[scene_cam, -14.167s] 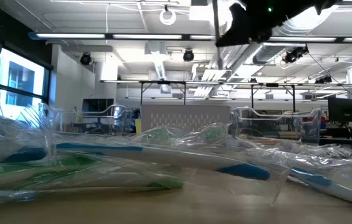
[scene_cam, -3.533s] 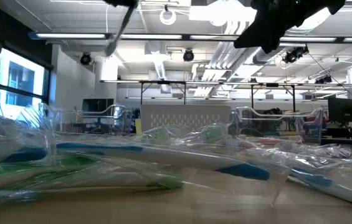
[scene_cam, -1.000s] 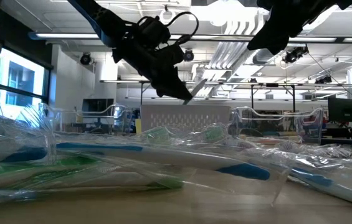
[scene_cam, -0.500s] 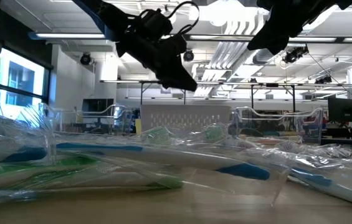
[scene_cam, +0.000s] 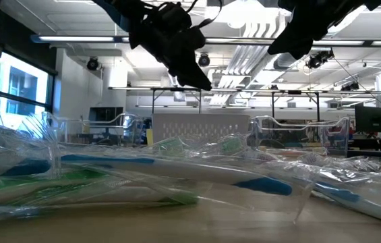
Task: Pick & Place Toothbrushes
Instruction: Put the purple toothbrush into the yellow bin
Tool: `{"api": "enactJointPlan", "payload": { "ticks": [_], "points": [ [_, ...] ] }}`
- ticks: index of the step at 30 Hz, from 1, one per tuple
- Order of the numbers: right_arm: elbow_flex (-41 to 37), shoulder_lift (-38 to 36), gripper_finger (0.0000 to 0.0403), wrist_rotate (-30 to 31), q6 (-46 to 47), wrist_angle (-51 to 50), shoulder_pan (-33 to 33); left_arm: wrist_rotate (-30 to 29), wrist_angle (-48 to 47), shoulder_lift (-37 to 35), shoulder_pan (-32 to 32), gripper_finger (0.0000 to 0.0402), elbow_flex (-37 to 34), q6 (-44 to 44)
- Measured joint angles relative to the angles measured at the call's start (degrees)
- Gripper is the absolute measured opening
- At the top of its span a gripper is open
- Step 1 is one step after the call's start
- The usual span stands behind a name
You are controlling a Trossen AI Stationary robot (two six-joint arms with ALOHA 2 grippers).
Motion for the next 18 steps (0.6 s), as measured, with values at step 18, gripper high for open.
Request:
{"api": "enactJointPlan", "payload": {
  "ticks": [18],
  "points": [
    [0.0,0.0,0.0028,0.25,0.03,0.04,-0.03,-0.4,3.04,0.02,0.0,0.0141,0.0,-3.12]
  ]
}}
